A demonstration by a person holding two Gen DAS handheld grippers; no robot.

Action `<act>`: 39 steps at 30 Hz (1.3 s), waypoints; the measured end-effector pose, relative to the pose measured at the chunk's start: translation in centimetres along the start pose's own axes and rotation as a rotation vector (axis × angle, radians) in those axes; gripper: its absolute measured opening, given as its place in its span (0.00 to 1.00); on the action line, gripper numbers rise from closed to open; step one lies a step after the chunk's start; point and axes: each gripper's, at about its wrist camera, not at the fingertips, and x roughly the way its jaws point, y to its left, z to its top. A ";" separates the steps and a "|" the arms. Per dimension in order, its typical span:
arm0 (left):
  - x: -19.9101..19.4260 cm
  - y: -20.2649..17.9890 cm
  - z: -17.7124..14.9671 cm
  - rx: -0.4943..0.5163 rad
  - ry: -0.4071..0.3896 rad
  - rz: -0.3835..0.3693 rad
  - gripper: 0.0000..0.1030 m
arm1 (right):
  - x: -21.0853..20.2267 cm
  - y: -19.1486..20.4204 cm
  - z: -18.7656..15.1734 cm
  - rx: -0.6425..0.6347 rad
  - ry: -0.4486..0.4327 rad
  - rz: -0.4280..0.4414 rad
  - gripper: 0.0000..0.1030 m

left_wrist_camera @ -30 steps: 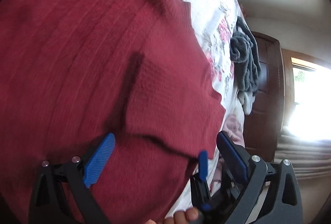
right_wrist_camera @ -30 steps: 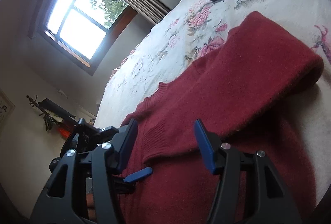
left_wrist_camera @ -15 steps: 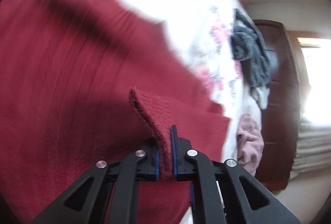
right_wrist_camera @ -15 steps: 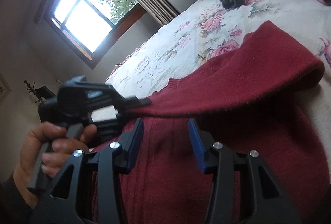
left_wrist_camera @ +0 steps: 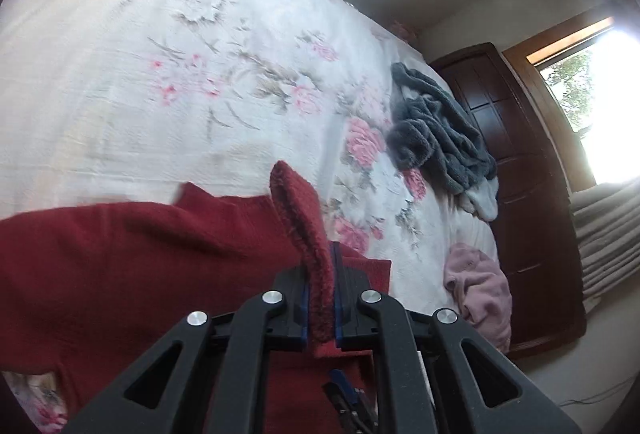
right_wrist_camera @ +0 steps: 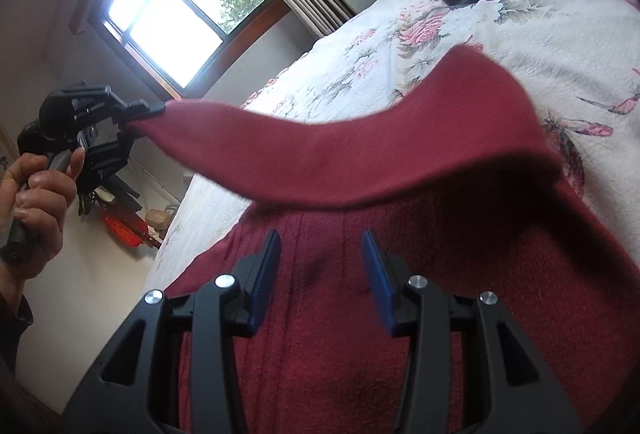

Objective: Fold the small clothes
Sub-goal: 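Grasp the other sleeve cuff with the left gripper and lay it across the body, then lift the sleeve with the left gripper and fold it over the sweater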

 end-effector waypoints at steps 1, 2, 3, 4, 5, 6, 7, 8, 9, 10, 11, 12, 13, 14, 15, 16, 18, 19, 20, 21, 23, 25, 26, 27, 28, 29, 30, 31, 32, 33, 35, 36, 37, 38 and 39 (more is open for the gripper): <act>-0.2 0.8 0.0 -0.001 0.004 0.006 0.08 | 0.1 -0.1 0.0 0.004 0.004 0.000 0.42; -0.3 1.6 -0.1 -0.006 0.005 0.019 0.08 | 0.1 -0.2 0.1 0.006 0.007 0.000 0.42; -0.2 2.5 -0.3 -0.011 0.005 0.037 0.08 | 0.2 -0.2 0.1 0.007 0.007 -0.002 0.42; -0.2 3.5 -0.5 -0.018 0.007 0.049 0.08 | 0.2 -0.2 0.1 0.006 0.006 -0.004 0.42; 0.0 4.7 -0.8 -0.035 0.011 0.061 0.08 | 0.2 -0.3 0.1 0.005 0.006 -0.006 0.42; 0.1 5.7 -1.1 -0.045 0.016 0.066 0.08 | 0.3 -0.3 0.1 0.005 0.008 -0.007 0.42; 0.4 7.0 -1.4 -0.056 0.022 0.076 0.08 | 0.3 -0.3 0.1 0.005 0.009 -0.007 0.42; 0.6 7.6 -1.6 -0.064 0.026 0.085 0.08 | 0.4 -0.3 0.1 0.003 0.012 -0.009 0.42; 1.0 8.8 -1.9 -0.078 0.033 0.098 0.08 | 0.5 -0.3 0.1 0.001 0.014 -0.010 0.42; 1.3 9.9 -2.2 -0.092 0.039 0.109 0.08 | 0.6 -0.3 0.1 -0.001 0.014 -0.012 0.42; 1.7 10.9 -2.4 -0.107 0.045 0.118 0.08 | 0.7 -0.5 0.2 -0.001 0.016 -0.014 0.42; 2.0 12.0 -2.7 -0.121 0.053 0.129 0.07 | 0.7 -0.5 0.2 0.000 0.018 -0.014 0.42; 2.3 12.8 -2.9 -0.129 0.057 0.142 0.08 | 0.8 -0.6 0.1 -0.001 0.021 -0.016 0.42; 2.6 13.6 -3.1 -0.135 0.060 0.158 0.08 | 0.9 -0.5 0.0 -0.001 0.022 -0.019 0.42; 3.1 14.6 -3.5 -0.139 0.078 0.178 0.08 | 0.9 -0.6 0.0 0.000 0.023 -0.020 0.42; 3.4 15.3 -3.7 -0.140 0.091 0.199 0.08 | 1.0 -0.6 -0.1 0.000 0.026 -0.020 0.42; 3.9 16.9 -4.3 -0.138 0.107 0.344 0.21 | 1.1 -0.7 -0.2 -0.002 0.031 -0.023 0.42; 3.6 17.5 -4.4 -0.146 0.098 0.419 0.26 | 1.1 -0.7 -0.2 -0.002 0.033 -0.023 0.42; 2.9 18.0 -4.5 -0.163 0.069 0.465 0.34 | 1.1 -0.8 -0.2 -0.002 0.034 -0.024 0.42; 2.1 18.3 -4.5 -0.186 0.035 0.443 0.39 | 1.1 -0.8 -0.3 -0.002 0.034 -0.025 0.42; 0.9 18.3 -4.7 -0.211 -0.013 0.362 0.39 | 1.0 -0.8 -0.3 0.001 0.032 -0.024 0.42; 0.7 17.6 -5.1 -0.199 -0.037 0.262 0.39 | 1.1 -0.9 -0.3 0.002 0.035 -0.024 0.42; 1.0 17.4 -5.4 -0.197 -0.032 0.212 0.41 | 1.1 -0.8 -0.4 0.000 0.036 -0.024 0.42; 1.8 17.4 -5.7 -0.207 -0.013 0.167 0.41 | 1.1 -0.8 -0.4 -0.001 0.036 -0.024 0.42; 2.6 17.7 -5.9 -0.223 0.007 0.149 0.41 | 1.1 -0.8 -0.4 -0.001 0.037 -0.023 0.42; 3.5 18.1 -6.2 -0.239 0.030 0.156 0.41 | 1.1 -0.8 -0.5 -0.003 0.037 -0.025 0.42; 4.6 18.9 -6.6 -0.257 0.060 0.195 0.41 | 1.1 -0.8 -0.5 -0.003 0.039 -0.024 0.42; 5.1 19.6 -6.8 -0.269 0.070 0.205 0.39 | 1.1 -0.8 -0.5 -0.003 0.039 -0.025 0.42; 5.3 20.2 -6.9 -0.275 0.071 0.200 0.35 | 1.1 -0.8 -0.5 -0.005 0.040 -0.027 0.42; 5.0 20.7 -6.7 -0.273 0.060 0.208 0.32 | 1.1 -0.8 -0.5 -0.005 0.041 -0.027 0.42; 3.3 21.2 -6.4 -0.284 0.020 0.252 0.40 | 1.2 -0.9 -0.7 -0.011 0.047 -0.030 0.42; 1.6 21.8 -6.6 -0.302 -0.011 0.266 0.45 | 1.3 -0.9 -0.9 -0.016 0.054 -0.033 0.42; 0.2 22.4 -6.6 -0.322 -0.028 0.262 0.45 | 1.4 -0.9 -1.2 -0.021 0.063 -0.036 0.42; -1.5 23.2 -7.1 -0.345 -0.046 0.260 0.45 | 1.5 -0.9 -1.5 -0.029 0.077 -0.036 0.42; -3.4 24.0 -7.6 -0.365 -0.071 0.259 0.46 | 1.6 -0.8 -1.8 -0.044 0.100 -0.033 0.42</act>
